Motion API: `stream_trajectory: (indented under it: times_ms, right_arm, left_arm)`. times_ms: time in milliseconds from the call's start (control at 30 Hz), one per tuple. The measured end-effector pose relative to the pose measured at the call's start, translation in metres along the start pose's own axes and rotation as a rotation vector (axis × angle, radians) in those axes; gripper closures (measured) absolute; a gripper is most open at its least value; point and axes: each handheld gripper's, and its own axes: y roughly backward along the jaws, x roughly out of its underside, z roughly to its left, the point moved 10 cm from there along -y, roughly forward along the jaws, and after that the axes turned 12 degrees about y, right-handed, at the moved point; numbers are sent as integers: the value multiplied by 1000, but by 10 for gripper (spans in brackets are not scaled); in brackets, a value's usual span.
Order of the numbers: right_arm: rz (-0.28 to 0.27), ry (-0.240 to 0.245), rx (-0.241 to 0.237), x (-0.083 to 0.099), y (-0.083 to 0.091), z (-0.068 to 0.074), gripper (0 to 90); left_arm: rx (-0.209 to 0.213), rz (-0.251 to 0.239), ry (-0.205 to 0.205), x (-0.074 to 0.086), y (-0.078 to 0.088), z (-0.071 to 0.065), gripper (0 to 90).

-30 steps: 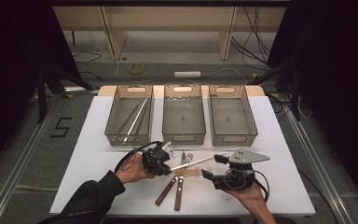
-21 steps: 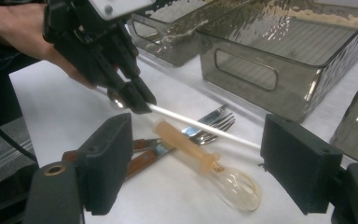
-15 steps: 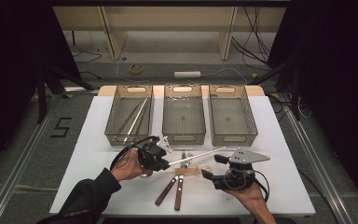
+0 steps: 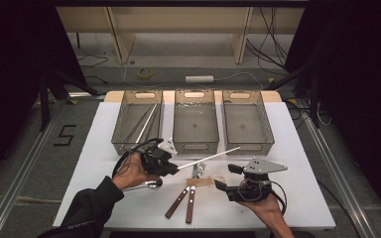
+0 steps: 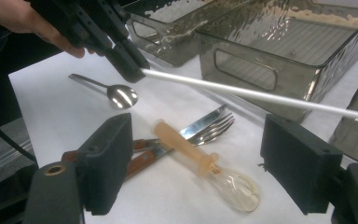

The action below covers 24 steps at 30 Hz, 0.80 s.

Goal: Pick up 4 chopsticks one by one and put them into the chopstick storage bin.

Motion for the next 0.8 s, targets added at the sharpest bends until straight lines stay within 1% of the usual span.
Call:
stream_trajectory:
  times_ms: [133, 167, 300, 400, 433, 500, 600, 667, 800]
  right_arm:
    - [-1, 0, 1, 0, 0, 0, 263]
    - [-1, 2, 0, 0, 0, 0, 263]
    - [0, -1, 0, 0, 0, 0, 263]
    - [1, 1, 0, 0, 0, 0, 263]
    - [0, 0, 0, 0, 0, 0, 263]
    - [1, -1, 0, 0, 0, 0, 263]
    - [0, 1, 0, 0, 0, 0, 263]
    - [1, -1, 1, 0, 0, 0, 263]
    - [1, -1, 1, 0, 0, 0, 263]
  left_arm:
    - [2, -17, 9, -2, 6, 3, 835]
    - [1, -27, 17, -3, 7, 3, 835]
    - [13, -46, 26, -5, 14, 6, 835]
    - [28, -64, 42, -8, 18, 5, 835]
    - [30, -66, 37, -8, 20, 5, 835]
    - [27, -74, 31, -10, 24, 5, 835]
    - [31, -93, 36, -13, 30, 6, 835]
    - [24, -105, 40, -14, 35, 8, 835]
    - [8, -141, 66, -17, 44, 16, 835]
